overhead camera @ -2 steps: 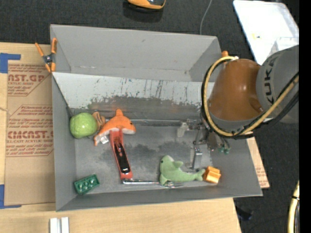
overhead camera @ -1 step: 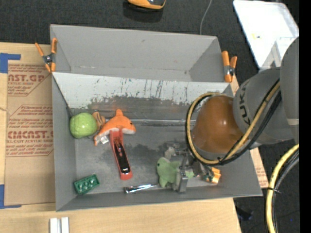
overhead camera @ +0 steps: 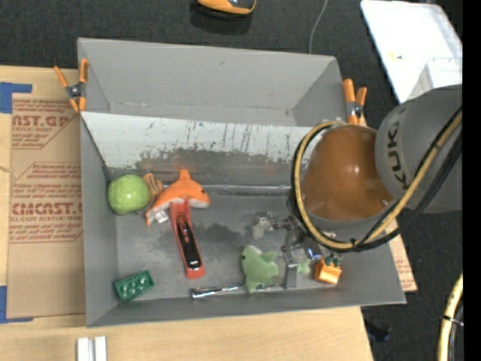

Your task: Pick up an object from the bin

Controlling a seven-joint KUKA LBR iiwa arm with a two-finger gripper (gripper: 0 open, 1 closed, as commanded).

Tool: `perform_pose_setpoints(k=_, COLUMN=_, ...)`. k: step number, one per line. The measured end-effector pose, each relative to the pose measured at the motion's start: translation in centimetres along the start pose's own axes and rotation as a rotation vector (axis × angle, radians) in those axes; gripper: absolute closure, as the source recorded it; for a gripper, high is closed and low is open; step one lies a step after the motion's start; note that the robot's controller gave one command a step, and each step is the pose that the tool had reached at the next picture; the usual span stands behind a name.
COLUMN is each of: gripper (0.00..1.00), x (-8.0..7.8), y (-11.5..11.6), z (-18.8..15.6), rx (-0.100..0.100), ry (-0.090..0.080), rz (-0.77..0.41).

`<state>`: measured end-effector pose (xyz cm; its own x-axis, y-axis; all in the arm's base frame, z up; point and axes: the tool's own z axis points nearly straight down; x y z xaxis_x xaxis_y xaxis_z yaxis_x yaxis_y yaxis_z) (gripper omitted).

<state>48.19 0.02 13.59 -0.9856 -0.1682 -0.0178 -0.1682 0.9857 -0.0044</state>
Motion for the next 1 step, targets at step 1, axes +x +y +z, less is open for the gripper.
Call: perform_pose_setpoints(k=1, gripper=0.0, x=0.37, y=0.08, z=3.71, rx=-0.004, ry=0.02, rz=0.103)
